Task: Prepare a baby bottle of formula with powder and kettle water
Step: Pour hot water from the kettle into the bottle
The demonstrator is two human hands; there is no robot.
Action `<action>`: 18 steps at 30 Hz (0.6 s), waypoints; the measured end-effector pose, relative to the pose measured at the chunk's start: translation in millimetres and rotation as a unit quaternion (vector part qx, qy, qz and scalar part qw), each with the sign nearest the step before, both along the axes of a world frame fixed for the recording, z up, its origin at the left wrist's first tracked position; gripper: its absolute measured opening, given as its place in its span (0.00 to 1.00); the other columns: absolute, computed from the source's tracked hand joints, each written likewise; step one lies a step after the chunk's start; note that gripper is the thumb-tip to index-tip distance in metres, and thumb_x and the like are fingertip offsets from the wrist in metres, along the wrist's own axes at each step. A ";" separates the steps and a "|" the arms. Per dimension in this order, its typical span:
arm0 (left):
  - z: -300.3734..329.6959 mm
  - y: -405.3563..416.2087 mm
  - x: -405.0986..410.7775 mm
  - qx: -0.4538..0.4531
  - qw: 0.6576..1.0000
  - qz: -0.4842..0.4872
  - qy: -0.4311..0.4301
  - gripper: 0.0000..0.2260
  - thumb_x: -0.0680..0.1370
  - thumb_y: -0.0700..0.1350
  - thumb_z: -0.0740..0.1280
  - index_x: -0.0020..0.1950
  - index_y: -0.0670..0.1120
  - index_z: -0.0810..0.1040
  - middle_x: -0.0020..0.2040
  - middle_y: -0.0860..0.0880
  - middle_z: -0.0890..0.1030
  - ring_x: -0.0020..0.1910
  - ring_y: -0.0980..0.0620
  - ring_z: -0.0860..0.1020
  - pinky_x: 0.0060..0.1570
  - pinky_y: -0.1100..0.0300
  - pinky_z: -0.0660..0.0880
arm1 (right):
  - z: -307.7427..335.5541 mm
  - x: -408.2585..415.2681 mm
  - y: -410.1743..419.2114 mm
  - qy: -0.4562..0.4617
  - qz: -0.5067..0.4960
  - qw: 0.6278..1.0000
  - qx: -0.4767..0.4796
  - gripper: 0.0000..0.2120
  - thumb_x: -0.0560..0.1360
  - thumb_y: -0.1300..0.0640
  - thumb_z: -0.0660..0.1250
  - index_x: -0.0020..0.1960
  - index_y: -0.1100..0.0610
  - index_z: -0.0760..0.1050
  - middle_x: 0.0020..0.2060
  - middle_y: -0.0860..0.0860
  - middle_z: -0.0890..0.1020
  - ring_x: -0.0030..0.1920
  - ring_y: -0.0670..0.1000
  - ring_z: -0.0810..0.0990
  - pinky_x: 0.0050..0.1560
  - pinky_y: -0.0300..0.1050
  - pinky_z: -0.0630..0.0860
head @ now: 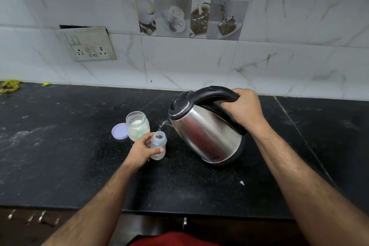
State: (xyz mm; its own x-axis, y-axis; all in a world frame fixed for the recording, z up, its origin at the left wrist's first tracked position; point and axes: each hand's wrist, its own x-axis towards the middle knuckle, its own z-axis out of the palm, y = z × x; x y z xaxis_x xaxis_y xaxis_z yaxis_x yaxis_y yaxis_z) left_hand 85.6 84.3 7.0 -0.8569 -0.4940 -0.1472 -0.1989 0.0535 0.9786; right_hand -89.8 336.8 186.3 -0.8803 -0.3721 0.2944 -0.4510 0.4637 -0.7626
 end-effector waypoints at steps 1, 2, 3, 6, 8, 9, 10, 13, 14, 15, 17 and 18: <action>-0.6 -0.3 0.2 0.000 1.000 0.000 0.000 0.26 0.67 0.32 0.79 0.61 0.48 0.78 0.56 0.49 0.85 0.58 0.51 0.82 0.64 0.51 0.76 | 1.0 -0.4 0.4 0.003 0.000 1.000 -0.001 0.08 0.59 0.56 0.69 0.26 0.53 0.70 0.19 0.42 0.71 0.22 0.43 0.67 0.29 0.41 0.64; -1.1 -0.7 0.1 -0.001 1.000 0.000 -0.001 0.26 0.67 0.32 0.79 0.61 0.48 0.78 0.56 0.49 0.85 0.58 0.50 0.82 0.64 0.51 0.76 | 2.0 -0.3 0.9 0.005 0.001 1.000 -0.002 0.08 0.60 0.56 0.69 0.27 0.54 0.70 0.19 0.42 0.71 0.22 0.43 0.67 0.29 0.41 0.64; -1.7 -0.8 0.1 -0.002 1.000 -0.001 -0.003 0.26 0.67 0.32 0.79 0.62 0.47 0.78 0.57 0.49 0.85 0.58 0.50 0.82 0.64 0.50 0.75 | 3.2 -0.3 1.2 0.006 0.002 1.000 -0.003 0.08 0.60 0.57 0.69 0.27 0.54 0.70 0.19 0.42 0.71 0.22 0.43 0.67 0.29 0.41 0.64; -3.6 -0.4 0.6 0.001 1.000 -0.002 -0.003 0.27 0.67 0.32 0.79 0.63 0.46 0.77 0.58 0.48 0.84 0.59 0.49 0.82 0.64 0.50 0.75 | 6.4 -1.1 1.1 0.007 0.001 1.000 -0.005 0.07 0.59 0.56 0.68 0.27 0.54 0.70 0.18 0.42 0.71 0.22 0.43 0.67 0.29 0.41 0.64; -5.2 0.9 0.8 0.006 1.000 0.003 0.000 0.27 0.67 0.31 0.78 0.63 0.45 0.77 0.57 0.47 0.84 0.59 0.48 0.82 0.64 0.51 0.75 | 8.5 -1.2 0.8 0.008 0.002 1.000 -0.009 0.07 0.58 0.54 0.67 0.27 0.54 0.70 0.18 0.42 0.70 0.22 0.43 0.66 0.29 0.41 0.64; -5.8 1.6 0.8 0.009 1.000 0.005 0.003 0.26 0.67 0.31 0.78 0.63 0.44 0.77 0.57 0.47 0.84 0.59 0.48 0.82 0.64 0.51 0.76 | 9.4 -1.4 0.7 0.009 0.004 1.000 -0.013 0.07 0.57 0.54 0.67 0.27 0.54 0.70 0.18 0.42 0.70 0.22 0.43 0.66 0.29 0.41 0.64; -6.3 2.5 0.8 0.012 1.000 0.007 0.005 0.26 0.67 0.30 0.77 0.63 0.44 0.77 0.57 0.46 0.84 0.59 0.47 0.82 0.63 0.51 0.76 | 10.2 -1.6 0.9 0.011 0.006 1.000 -0.016 0.07 0.57 0.54 0.67 0.27 0.55 0.70 0.18 0.42 0.70 0.22 0.43 0.65 0.29 0.42 0.64; -7.0 3.6 0.7 0.019 1.000 0.011 0.010 0.26 0.68 0.29 0.77 0.63 0.42 0.77 0.57 0.45 0.84 0.59 0.46 0.81 0.63 0.52 0.76 | 11.9 -2.5 1.1 0.016 0.009 1.000 -0.018 0.06 0.57 0.53 0.67 0.28 0.55 0.72 0.19 0.42 0.71 0.23 0.43 0.66 0.29 0.42 0.65; -7.1 3.5 1.0 0.019 1.000 0.013 0.010 0.26 0.68 0.29 0.77 0.64 0.42 0.77 0.57 0.46 0.84 0.59 0.47 0.81 0.63 0.52 0.75 | 12.3 -3.1 1.0 0.019 0.009 1.000 -0.018 0.07 0.57 0.53 0.67 0.29 0.57 0.72 0.19 0.42 0.70 0.24 0.44 0.66 0.30 0.42 0.65; -7.2 3.4 1.3 0.019 1.000 0.014 0.010 0.26 0.67 0.30 0.77 0.64 0.42 0.77 0.57 0.46 0.84 0.58 0.49 0.82 0.63 0.53 0.75 | 12.6 -3.7 1.2 0.023 0.007 1.000 -0.018 0.09 0.57 0.53 0.67 0.29 0.58 0.72 0.19 0.42 0.70 0.24 0.45 0.66 0.30 0.42 0.65; -7.3 2.8 2.2 0.021 1.000 0.016 0.010 0.27 0.67 0.30 0.78 0.63 0.43 0.77 0.57 0.48 0.84 0.57 0.51 0.82 0.62 0.54 0.76 | 13.3 -4.3 1.3 0.027 0.007 0.999 -0.017 0.11 0.57 0.52 0.67 0.31 0.60 0.73 0.19 0.43 0.69 0.25 0.46 0.66 0.30 0.43 0.64; -7.5 2.5 2.6 0.022 1.000 0.016 0.010 0.27 0.67 0.31 0.78 0.63 0.43 0.77 0.57 0.48 0.85 0.57 0.52 0.82 0.62 0.54 0.76 | 13.8 -4.4 1.4 0.027 0.007 0.999 -0.017 0.11 0.57 0.52 0.67 0.31 0.60 0.73 0.19 0.43 0.70 0.25 0.46 0.66 0.30 0.43 0.65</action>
